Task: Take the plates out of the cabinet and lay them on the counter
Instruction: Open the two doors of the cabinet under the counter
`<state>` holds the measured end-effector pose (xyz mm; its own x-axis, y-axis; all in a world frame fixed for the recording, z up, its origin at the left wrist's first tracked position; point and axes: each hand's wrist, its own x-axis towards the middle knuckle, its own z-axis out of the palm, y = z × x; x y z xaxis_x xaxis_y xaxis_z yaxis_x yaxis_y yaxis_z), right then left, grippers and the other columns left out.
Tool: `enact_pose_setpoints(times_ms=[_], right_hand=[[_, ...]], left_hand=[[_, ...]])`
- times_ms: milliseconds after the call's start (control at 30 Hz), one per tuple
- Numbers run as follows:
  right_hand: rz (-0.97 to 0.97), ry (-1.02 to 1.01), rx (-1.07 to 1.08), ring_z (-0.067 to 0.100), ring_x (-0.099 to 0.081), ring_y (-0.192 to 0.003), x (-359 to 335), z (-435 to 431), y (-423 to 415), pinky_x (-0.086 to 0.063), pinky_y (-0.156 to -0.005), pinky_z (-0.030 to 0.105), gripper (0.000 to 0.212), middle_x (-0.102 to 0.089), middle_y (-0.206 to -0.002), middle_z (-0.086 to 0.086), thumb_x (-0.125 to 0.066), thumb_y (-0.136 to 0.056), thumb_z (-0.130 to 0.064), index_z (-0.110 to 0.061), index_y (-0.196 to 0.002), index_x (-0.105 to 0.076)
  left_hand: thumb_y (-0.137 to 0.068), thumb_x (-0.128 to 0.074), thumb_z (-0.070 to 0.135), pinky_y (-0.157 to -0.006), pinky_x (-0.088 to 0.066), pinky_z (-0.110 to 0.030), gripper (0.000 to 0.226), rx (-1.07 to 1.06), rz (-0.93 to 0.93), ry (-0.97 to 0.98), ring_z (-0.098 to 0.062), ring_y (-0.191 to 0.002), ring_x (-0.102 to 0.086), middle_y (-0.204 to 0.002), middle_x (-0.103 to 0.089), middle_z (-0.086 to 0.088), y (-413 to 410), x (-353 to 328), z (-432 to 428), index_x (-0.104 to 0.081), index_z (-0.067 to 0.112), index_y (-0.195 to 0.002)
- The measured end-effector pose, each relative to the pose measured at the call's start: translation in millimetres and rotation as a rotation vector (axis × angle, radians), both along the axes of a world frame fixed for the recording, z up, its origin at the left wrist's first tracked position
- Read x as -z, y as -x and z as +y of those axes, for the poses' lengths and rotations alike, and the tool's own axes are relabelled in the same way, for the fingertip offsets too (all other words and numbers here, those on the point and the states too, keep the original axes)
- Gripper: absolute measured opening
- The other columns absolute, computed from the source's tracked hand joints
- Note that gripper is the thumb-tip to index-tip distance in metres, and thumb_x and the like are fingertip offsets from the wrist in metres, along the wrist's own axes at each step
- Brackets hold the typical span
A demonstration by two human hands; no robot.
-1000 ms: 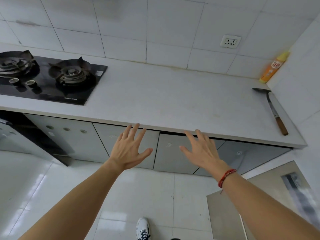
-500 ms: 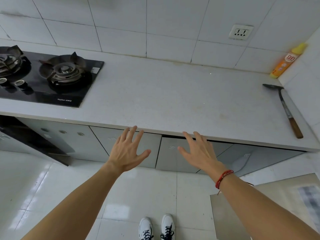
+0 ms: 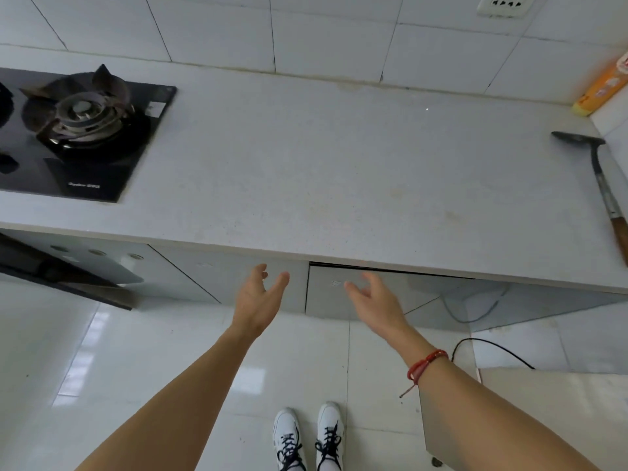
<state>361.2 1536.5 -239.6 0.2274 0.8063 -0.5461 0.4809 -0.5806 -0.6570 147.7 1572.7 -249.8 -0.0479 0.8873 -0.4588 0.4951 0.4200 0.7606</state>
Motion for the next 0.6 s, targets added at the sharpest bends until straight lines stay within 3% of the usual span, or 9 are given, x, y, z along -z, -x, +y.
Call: enact_pose_setpoints(times_ms=[67, 100, 200, 300, 467, 600], right_hand=[[0.165, 0.064, 0.167, 0.026, -0.064, -0.102, 13.8, 9.2, 4.9, -0.052, -0.093, 0.040, 0.059, -0.064, -0.101, 0.004, -0.056, -0.095, -0.045, -0.019, -0.146, -0.041], [0.261, 0.095, 0.260, 0.026, -0.067, -0.101, 21.4, 13.9, 6.8, -0.055, -0.094, 0.042, 0.056, -0.067, -0.100, 0.005, -0.059, -0.094, -0.042, -0.019, -0.143, -0.043], [0.552, 0.157, 0.491, 0.026, -0.070, -0.100, 38.2, 29.1, 11.1, -0.059, -0.086, 0.040, 0.052, -0.068, -0.111, 0.013, -0.065, -0.093, -0.030, -0.017, -0.139, -0.046], [0.742, 0.148, 0.616, 0.028, -0.069, -0.104, 47.9, 44.1, 14.7, -0.058, -0.085, 0.041, 0.051, -0.067, -0.116, 0.016, -0.064, -0.093, -0.024, -0.014, -0.140, -0.047], [0.860, 0.111, 0.725, 0.031, -0.067, -0.110, 53.3, 61.0, 21.6, -0.054, -0.096, 0.045, 0.010, -0.067, -0.119, 0.020, -0.061, -0.096, -0.019, -0.013, -0.104, -0.062], [0.862, 0.110, 0.781, 0.030, -0.067, -0.110, 61.1, 66.3, 27.1, -0.054, -0.096, 0.045, 0.006, -0.067, -0.118, 0.019, -0.061, -0.096, -0.018, -0.014, -0.100, -0.063]], left_hand=[[-0.093, -0.056, 0.046, -0.099, -0.040, -0.034, 0.063, -0.115, -0.137, 0.087, -0.021, -0.123, -0.050, -0.138, -0.050, -0.003, -7.9, 8.5, 8.6, -0.036, 0.018, -0.146], [-0.092, -0.057, 0.045, -0.100, -0.041, -0.035, 0.063, -0.168, -0.194, 0.124, -0.021, -0.120, -0.052, -0.136, -0.052, -0.002, -11.2, 13.2, 13.4, -0.037, 0.018, -0.146], [-0.092, -0.061, 0.038, -0.105, -0.045, -0.044, 0.061, -0.352, -0.370, 0.211, -0.022, -0.113, -0.059, -0.129, -0.056, -0.005, -19.3, 29.7, 28.7, -0.039, 0.015, -0.144], [-0.093, -0.062, 0.028, -0.100, -0.051, -0.042, 0.055, -0.472, -0.504, 0.237, -0.024, -0.108, -0.063, -0.121, -0.060, -0.008, -25.0, 40.9, 40.2, -0.043, 0.009, -0.141], [-0.093, -0.062, 0.020, -0.100, -0.051, -0.043, 0.053, -0.527, -0.611, 0.243, -0.026, -0.109, -0.065, -0.123, -0.061, -0.011, -31.1, 57.0, 52.4, -0.042, 0.008, -0.141], [-0.090, -0.067, 0.016, -0.096, -0.054, -0.037, 0.040, -0.569, -0.730, 0.247, -0.025, -0.107, -0.068, -0.122, -0.065, -0.016, -37.1, 63.5, 62.0, -0.056, -0.001, -0.124]])
